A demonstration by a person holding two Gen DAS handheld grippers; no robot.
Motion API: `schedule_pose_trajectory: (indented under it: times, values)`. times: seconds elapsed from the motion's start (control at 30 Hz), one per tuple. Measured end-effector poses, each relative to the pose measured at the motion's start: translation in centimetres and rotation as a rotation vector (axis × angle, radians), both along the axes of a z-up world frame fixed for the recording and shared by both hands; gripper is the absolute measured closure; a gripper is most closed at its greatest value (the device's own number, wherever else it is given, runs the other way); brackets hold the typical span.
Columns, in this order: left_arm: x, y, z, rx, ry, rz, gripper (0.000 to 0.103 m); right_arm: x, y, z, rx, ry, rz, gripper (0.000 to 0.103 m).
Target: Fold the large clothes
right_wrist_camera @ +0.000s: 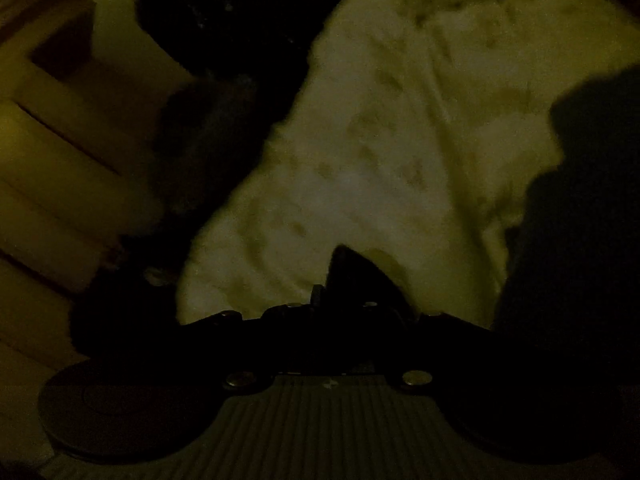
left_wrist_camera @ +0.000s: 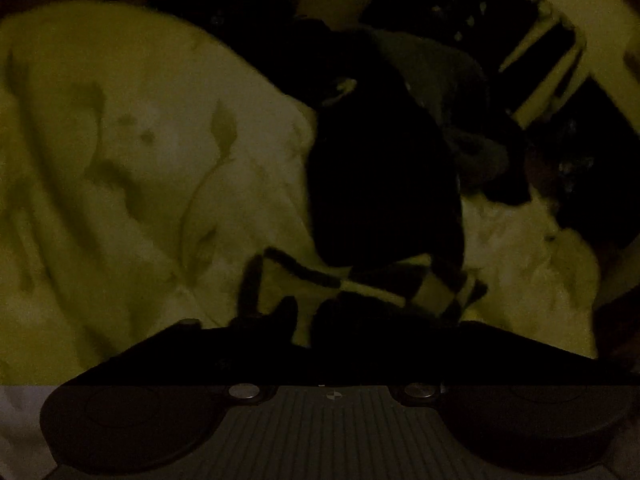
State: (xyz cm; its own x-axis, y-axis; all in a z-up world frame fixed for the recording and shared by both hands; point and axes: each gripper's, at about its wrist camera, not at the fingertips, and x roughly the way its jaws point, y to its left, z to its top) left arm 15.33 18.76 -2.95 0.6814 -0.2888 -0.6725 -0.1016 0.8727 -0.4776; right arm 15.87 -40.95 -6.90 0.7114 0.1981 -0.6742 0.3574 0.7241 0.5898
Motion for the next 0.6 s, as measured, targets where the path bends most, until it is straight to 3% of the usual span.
schedule_pose_trajectory:
  times: [0.03, 0.13, 0.27, 0.33, 0.47, 0.6]
  values:
    - [-0.1, 0.5, -0.2, -0.04, -0.005, 0.003, 0.0, 0.4, 0.8, -0.8, -0.065, 0.028, 0.011, 0.07]
    - [-0.8, 1.8, 0.4, -0.107, -0.001, 0.0, 0.0, -0.2, 1.6, -2.4, -0.117, 0.009, 0.045, 0.06]
    - [-3.0, 2.9, 3.3, -0.042, -0.014, 0.082, 0.0, -2.8, 1.4, -1.0, -0.138, -0.073, 0.045, 0.046]
    - [-5.1, 3.4, 4.9, 0.007, -0.074, 0.108, 0.0, -4.1, 1.7, 0.7, -0.194, -0.124, 0.032, 0.023]
    - [-9.1, 2.9, 6.1, 0.034, -0.111, 0.015, 0.0, -6.9, 2.8, 3.6, -0.303, -0.19, 0.091, 0.021]
    - [-12.2, 0.2, 4.8, 0.04, -0.08, -0.13, 0.0, -9.4, 4.1, 3.8, -0.29, -0.174, 0.162, 0.02]
